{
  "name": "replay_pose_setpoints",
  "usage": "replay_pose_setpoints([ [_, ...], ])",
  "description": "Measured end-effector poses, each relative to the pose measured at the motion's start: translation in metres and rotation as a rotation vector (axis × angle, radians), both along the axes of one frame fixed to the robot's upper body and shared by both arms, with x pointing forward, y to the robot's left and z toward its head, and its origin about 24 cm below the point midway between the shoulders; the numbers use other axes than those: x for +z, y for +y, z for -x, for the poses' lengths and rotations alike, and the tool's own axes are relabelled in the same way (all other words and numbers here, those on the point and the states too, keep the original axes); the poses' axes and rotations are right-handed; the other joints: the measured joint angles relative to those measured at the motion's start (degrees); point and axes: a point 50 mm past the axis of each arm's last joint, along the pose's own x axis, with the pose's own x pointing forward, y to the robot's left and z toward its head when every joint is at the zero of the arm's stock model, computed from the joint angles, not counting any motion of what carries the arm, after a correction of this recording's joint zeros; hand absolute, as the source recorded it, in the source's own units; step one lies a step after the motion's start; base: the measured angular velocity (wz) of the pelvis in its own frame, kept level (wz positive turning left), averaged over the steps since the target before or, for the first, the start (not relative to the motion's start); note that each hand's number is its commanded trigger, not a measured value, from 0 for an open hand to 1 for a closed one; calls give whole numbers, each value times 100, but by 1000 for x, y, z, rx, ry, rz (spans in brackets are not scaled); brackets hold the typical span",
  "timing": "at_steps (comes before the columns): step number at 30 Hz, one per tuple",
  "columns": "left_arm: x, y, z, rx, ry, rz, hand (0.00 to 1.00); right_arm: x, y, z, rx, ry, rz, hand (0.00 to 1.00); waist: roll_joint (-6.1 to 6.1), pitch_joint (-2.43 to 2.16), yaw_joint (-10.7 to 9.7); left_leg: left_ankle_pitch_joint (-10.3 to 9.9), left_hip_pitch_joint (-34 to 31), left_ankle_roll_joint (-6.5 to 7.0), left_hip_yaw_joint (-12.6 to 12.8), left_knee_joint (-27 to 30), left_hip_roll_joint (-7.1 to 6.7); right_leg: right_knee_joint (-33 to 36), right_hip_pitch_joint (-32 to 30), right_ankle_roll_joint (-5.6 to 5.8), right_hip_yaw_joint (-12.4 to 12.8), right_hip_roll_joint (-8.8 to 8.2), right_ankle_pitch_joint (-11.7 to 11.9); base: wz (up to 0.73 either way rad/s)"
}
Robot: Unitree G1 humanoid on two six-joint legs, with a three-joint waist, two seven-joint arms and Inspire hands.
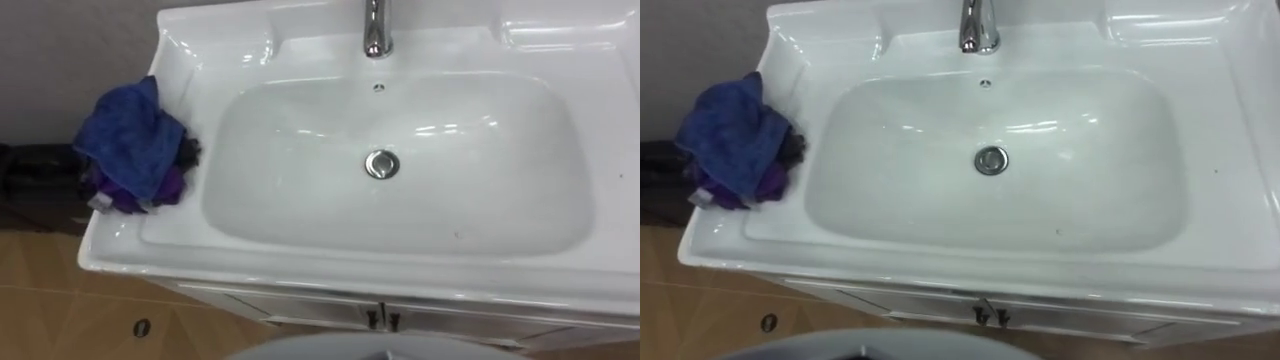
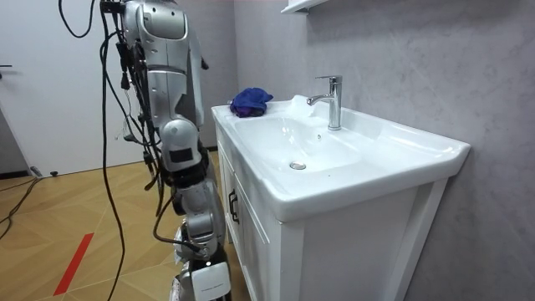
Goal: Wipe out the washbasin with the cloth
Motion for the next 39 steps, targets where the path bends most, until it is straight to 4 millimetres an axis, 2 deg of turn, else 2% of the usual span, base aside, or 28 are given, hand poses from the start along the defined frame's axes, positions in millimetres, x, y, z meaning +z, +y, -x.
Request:
replay_pose_setpoints([
  [3, -22, 4, 20, 60, 46, 92, 0, 0, 0, 2, -1, 7, 0, 0, -23, 6, 59, 5, 2, 9, -37, -3, -9, 22, -4, 10, -21, -16, -10, 8],
  [6, -40, 3, 40, 109, 94, 162, 0, 0, 0, 2, -15, -2, -5, 0, -138, 14, 76, 5, -4, 9, -37, -6, -15, 23, 22, 15, -53, -28, -25, 1],
  [8, -55, 0, 57, 155, 116, 236, 0, 0, 0, -2, -16, -10, -12, 0, -206, 17, 19, 5, -5, 9, -41, -3, -20, 10, 38, 17, -64, -30, -27, 4],
  [10, -84, -14, 77, 204, 164, 356, 0, -1, 1, -2, -47, -19, -25, 0, -302, 31, -89, 5, 1, 9, -60, -3, -46, 15, 92, 45, -146, -62, -45, 18],
  [11, -92, -19, 81, 217, 174, 390, 0, -1, 2, -2, -50, -22, -28, 0, -324, 34, -95, 5, 4, 9, -59, 0, -52, 15, 94, 51, -152, -66, -49, 8],
  [13, -121, -43, 101, 259, 217, 517, 0, -3, 7, -3, -48, -25, -41, 0, -464, 45, -109, 4, 5, 12, -61, 7, -59, 0, 101, 57, -140, -70, -53, 0],
  [15, -140, -64, 116, 284, 260, 614, 0, -3, 9, -5, -51, -31, -47, 0, -532, 27, -193, 2, 19, 14, -66, 12, -67, 3, 136, 62, -147, -79, -56, 6],
  [19, -170, -100, 145, 343, 369, 770, 0, -4, 9, -7, -49, -33, -47, 0, -621, 61, -254, -19, 107, 49, -78, 7, -63, -3, 215, 66, -160, -75, -58, 1],
  [26, -182, -117, 169, 372, 467, 887, 0, -5, 13, -6, -85, -40, -74, 0, -586, 80, -301, -20, 150, 85, -84, -21, -63, 13, 258, 71, -159, -77, -55, 2],
  [30, -190, -129, 179, 366, 502, 995, 0, -7, 17, -7, -97, -47, -88, 0, -598, 81, -404, -22, 211, 90, -84, 6, -69, -15, 407, 80, -159, -76, -62, 6],
  [37, -205, -155, 162, 214, 580, 1112, 0, -8, 21, -8, -104, -31, -86, 0, -638, 88, -541, -32, 183, 107, -10, 42, -66, -6, 389, 90, -231, -97, -100, 7],
  [39, -207, -157, 159, 186, 585, 1129, 0, -9, 22, -10, -106, -37, -86, 0, -650, 89, -572, -37, 183, 116, 1, 40, -60, -3, 390, 89, -224, -90, -100, -2],
])
